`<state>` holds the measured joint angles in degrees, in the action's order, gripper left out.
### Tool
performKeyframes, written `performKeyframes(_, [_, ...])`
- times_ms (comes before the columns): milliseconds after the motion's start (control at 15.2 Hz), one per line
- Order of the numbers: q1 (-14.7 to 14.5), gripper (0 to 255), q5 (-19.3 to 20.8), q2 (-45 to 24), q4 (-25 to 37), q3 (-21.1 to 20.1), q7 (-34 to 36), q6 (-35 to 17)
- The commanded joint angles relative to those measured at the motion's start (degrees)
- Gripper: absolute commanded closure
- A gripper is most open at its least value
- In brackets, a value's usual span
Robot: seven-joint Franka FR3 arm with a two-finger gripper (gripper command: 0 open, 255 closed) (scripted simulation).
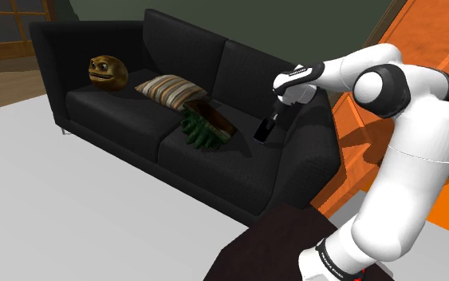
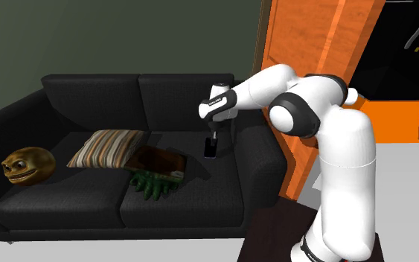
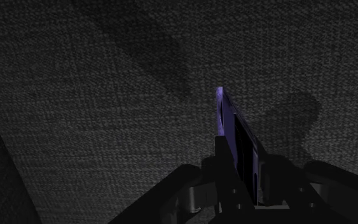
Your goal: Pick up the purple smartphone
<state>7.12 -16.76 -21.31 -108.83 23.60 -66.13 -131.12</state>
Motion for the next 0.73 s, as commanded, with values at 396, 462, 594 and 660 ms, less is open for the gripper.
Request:
performKeyframes(396, [-0.74,255,2.29,3.21,2.11,0.96,1.87,4.93])
performKeyframes(462, [-0.80,255,2.54,3.57,2.43,1.06,2.07,5.57])
performKeyframes(594, [-0.87,255,2.84,3.98,2.80,1.17,2.31,6.30])
performKeyframes(660, [-0.87,255,2.83,3.97,2.81,1.16,2.30,6.30])
